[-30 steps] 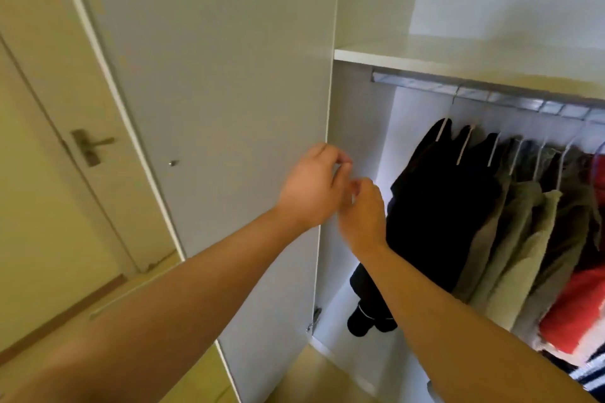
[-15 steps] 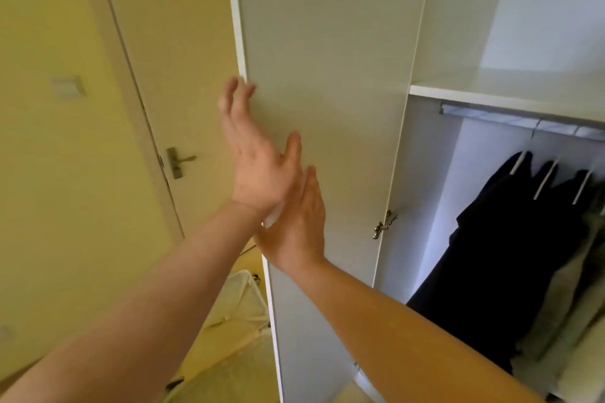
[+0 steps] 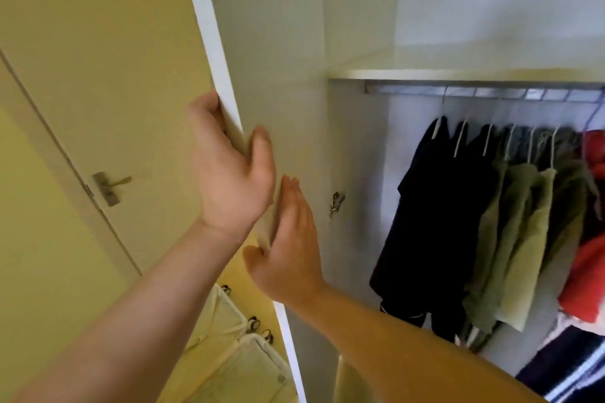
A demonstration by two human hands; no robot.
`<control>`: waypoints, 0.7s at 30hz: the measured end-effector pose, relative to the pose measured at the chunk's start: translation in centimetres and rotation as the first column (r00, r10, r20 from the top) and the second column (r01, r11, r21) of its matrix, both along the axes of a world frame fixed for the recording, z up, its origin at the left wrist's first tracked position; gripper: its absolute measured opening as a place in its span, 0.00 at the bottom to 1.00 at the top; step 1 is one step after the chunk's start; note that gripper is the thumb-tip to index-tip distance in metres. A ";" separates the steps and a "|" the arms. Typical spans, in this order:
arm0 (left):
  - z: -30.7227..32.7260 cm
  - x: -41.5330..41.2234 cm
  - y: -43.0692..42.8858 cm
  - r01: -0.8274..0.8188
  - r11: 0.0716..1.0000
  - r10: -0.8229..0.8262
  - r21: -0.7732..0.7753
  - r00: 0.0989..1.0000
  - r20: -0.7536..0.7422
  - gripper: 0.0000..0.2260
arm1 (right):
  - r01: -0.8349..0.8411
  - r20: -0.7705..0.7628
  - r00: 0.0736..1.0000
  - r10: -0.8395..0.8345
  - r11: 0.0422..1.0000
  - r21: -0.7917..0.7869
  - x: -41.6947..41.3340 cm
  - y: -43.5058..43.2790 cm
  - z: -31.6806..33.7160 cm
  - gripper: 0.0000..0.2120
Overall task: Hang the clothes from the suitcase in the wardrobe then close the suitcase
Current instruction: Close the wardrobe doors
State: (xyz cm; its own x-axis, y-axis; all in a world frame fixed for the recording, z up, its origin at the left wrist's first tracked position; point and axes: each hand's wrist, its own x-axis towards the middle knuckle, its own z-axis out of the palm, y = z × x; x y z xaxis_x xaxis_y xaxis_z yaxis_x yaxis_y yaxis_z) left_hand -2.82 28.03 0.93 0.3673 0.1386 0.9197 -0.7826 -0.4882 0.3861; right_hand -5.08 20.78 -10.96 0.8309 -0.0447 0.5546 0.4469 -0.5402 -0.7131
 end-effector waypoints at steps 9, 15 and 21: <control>0.0 -2.1 -16.9 0.497 0.845 -0.497 0.196 0.866 -0.053 0.39 | 0.211 -0.041 0.977 -0.210 0.915 0.343 -4.1 -16.0 -0.4 0.16; 0.1 0.1 -26.6 0.159 0.886 -0.168 0.436 0.986 -0.017 0.38 | 0.537 -0.090 0.841 -0.533 0.804 0.254 -3.5 -24.4 -1.4 0.12; -0.2 4.5 -30.8 0.107 0.796 -0.206 0.596 0.973 0.100 0.37 | 0.699 -0.168 0.714 -0.680 0.708 0.107 -1.0 -29.7 -1.4 0.14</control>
